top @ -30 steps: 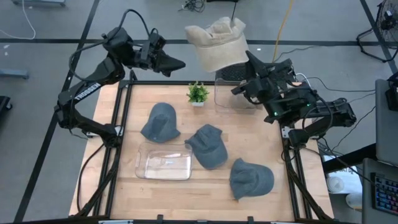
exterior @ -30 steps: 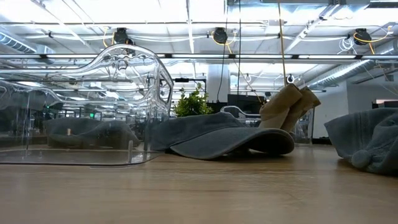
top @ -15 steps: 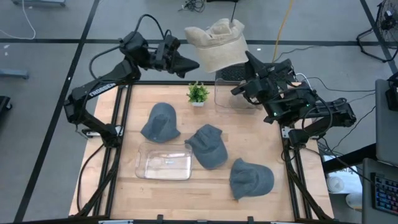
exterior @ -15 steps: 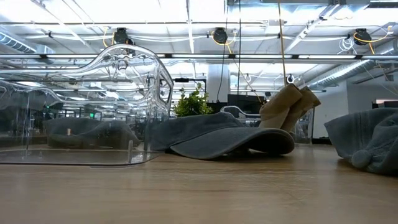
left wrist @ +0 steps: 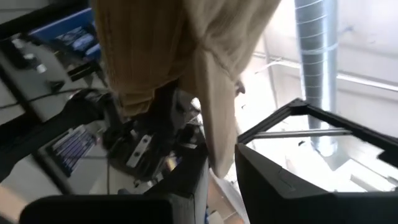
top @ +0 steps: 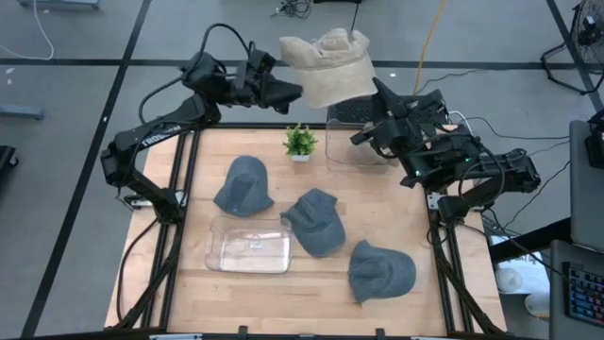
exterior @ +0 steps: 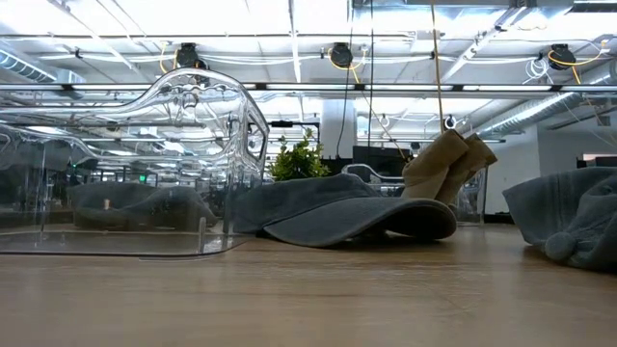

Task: Pick & Place hat
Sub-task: Put the brown cap into the top transparent bin

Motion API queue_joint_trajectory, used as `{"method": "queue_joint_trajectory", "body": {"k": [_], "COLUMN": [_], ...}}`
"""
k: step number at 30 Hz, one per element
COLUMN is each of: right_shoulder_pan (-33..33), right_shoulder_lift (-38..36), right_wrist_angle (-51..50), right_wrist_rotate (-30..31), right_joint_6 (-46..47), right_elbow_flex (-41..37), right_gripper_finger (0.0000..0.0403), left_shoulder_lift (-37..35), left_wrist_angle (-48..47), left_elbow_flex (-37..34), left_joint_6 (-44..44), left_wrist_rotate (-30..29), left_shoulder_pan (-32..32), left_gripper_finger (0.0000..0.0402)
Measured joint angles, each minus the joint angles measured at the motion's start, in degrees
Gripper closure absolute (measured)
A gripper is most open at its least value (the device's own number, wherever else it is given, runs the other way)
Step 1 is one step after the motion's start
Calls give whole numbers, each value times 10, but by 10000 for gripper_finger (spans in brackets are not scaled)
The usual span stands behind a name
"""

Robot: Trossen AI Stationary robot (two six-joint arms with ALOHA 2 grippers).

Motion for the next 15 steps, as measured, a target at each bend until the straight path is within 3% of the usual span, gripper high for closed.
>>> {"method": "queue_joint_trajectory", "body": {"k": [12,15], "right_shoulder_pan": [0,0], "right_shoulder_lift": [0,0], "right_wrist_angle": [-81,-104], "right_wrist_rotate": [-1,-2], "right_joint_6": [82,90], "right_elbow_flex": [0,0], "right_gripper_finger": [403,403], "left_shoulder_lift": [0,0], "left_wrist_angle": [8,8], "left_elbow_flex": [0,0], "left_joint_6": [26,53], "left_wrist_rotate": [-30,-19], "left_shoulder_pan": [-20,-24], "left_gripper_finger": [317,337]}}
